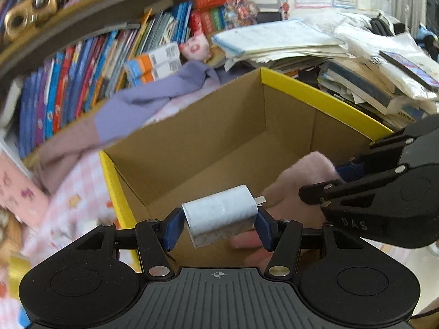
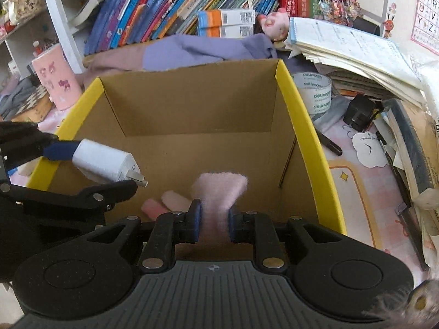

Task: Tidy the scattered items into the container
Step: 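Lower the charger into the box and open the left tool while the right tool releases the glove, then withdraw both open tools from the box back over the table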

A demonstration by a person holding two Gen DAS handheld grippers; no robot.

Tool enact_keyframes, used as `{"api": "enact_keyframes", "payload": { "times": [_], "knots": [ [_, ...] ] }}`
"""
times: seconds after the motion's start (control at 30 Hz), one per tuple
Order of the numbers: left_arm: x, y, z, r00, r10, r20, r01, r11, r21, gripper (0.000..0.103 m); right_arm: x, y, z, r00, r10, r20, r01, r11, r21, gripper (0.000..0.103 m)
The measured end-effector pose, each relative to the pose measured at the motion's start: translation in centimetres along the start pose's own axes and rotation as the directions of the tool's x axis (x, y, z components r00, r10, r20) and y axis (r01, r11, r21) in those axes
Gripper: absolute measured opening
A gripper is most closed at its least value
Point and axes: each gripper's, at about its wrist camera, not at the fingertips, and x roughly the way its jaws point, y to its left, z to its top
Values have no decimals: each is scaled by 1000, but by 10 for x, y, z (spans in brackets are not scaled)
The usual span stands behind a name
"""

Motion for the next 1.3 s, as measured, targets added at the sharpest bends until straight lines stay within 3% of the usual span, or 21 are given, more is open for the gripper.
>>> {"api": "enact_keyframes", "payload": {
  "times": [0.27,0.33,0.47,0.63,0.87,1.0,1.1,1.3],
  "knots": [
    [7,-3,-1,1000,22,-16,-22,1000,-21,57,11,-1,1,1000,-8,-28,7,1000,-19,25],
    [7,-4,-1,999,41,-16,-41,999,-22,64,12,-1,1,999,-13,-30,12,1000,-17,26],
    [2,-7,-2,997,83,-5,-83,996,-29,66,10,-3,2,1000,-22,-19,22,1000,-7,31],
    [-13,-6,-4,992,118,40,-115,991,-68,78,-6,-4,1,999,-26,46,25,1000,13,34],
    [-42,-8,-11,985,127,114,-114,987,-114,81,-33,1,-4,989,-54,137,51,998,23,45],
    [-62,-9,-18,980,119,161,-98,986,-134,86,-49,7,-10,979,-79,186,76,997,25,46],
    [-76,-9,-25,973,116,198,-87,985,-146,90,-63,13,-16,968,-107,226,104,994,27,54],
    [-94,-3,-43,968,106,226,-68,983,-172,91,-83,25,-31,957,-150,249,143,989,44,57]
  ]
}}
